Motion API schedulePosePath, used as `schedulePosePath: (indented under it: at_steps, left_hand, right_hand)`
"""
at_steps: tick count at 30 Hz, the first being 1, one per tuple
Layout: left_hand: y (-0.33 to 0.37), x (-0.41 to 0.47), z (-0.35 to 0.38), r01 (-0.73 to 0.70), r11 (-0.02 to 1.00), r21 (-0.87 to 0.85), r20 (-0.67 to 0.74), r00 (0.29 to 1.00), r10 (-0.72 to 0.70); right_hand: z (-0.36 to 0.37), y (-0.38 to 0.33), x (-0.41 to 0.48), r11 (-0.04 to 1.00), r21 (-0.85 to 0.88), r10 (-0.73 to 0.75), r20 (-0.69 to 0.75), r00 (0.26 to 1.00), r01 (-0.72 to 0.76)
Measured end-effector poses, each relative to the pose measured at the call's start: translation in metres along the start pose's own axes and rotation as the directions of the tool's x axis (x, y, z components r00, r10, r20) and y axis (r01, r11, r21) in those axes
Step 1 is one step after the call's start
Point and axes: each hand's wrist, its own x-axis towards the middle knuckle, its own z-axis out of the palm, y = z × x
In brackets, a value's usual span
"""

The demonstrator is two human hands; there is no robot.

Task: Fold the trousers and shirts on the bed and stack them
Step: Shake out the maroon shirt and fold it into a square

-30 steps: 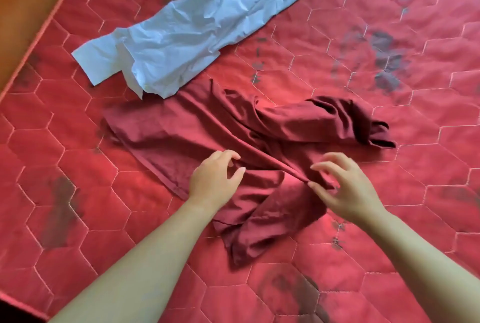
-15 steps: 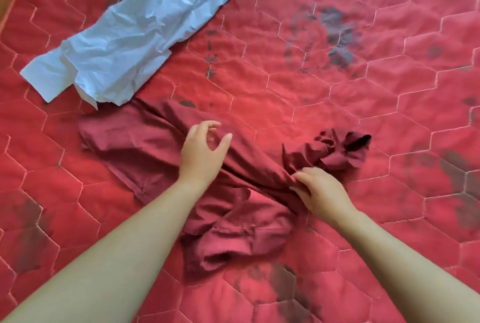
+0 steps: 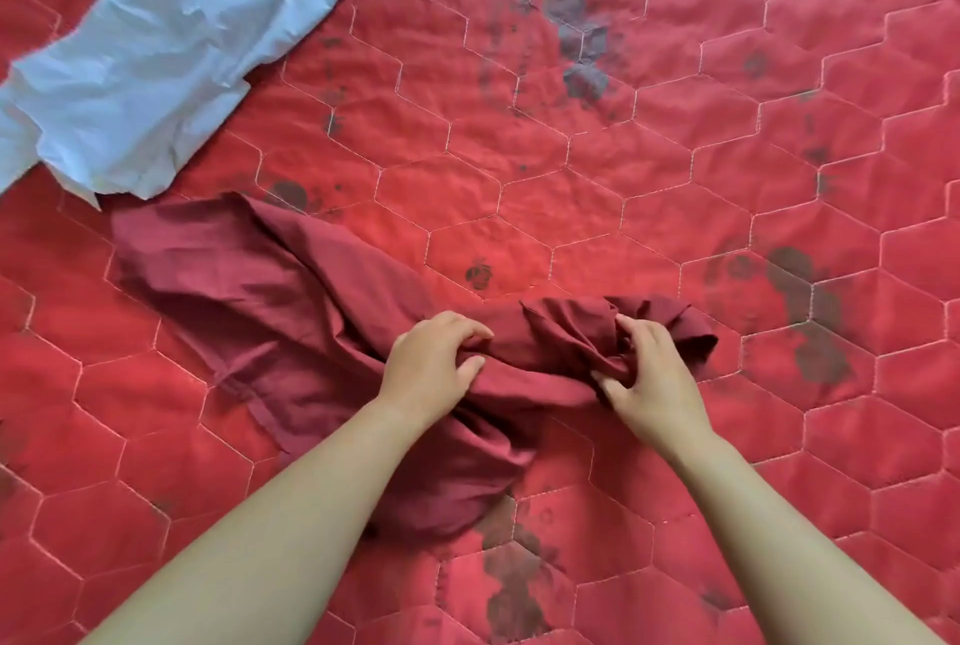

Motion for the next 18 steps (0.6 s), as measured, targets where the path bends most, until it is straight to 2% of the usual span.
schedulePosePath:
  at_steps: [4, 9, 15, 18]
  left_hand:
    - [0.010, -0.016, 0.008, 0.065, 0.992, -0.112, -0.078, 0.994, -0.074]
    - [0.028, -0.023, 0.018, 0.066, 0.991, -0.118, -0.076, 0.994, -0.076]
    - [0.070, -0.006, 0.026, 0.070, 0.995, -0.075, -0.179, 0.980, -0.083]
    - [0.089, 0.011, 0.033, 0.001, 0.998, -0.068, -0.194, 0.981, -0.014]
  right_hand:
    - [-0.006, 0.024, -0.025, 1.000, -0.004, 0.022, -0.112, 0.993, -0.023]
    - [-0.014, 0.039, -0.048, 0.997, 0.042, 0.071, -0.280, 0.957, -0.062]
    - [-0.025, 0.050, -0.046, 0.987, 0.155, -0.006, -0.211, 0.977, 0.040]
    - [-0.039, 0.067, -0.029, 0.991, 0.101, -0.069, -0.212, 0.975, 0.092]
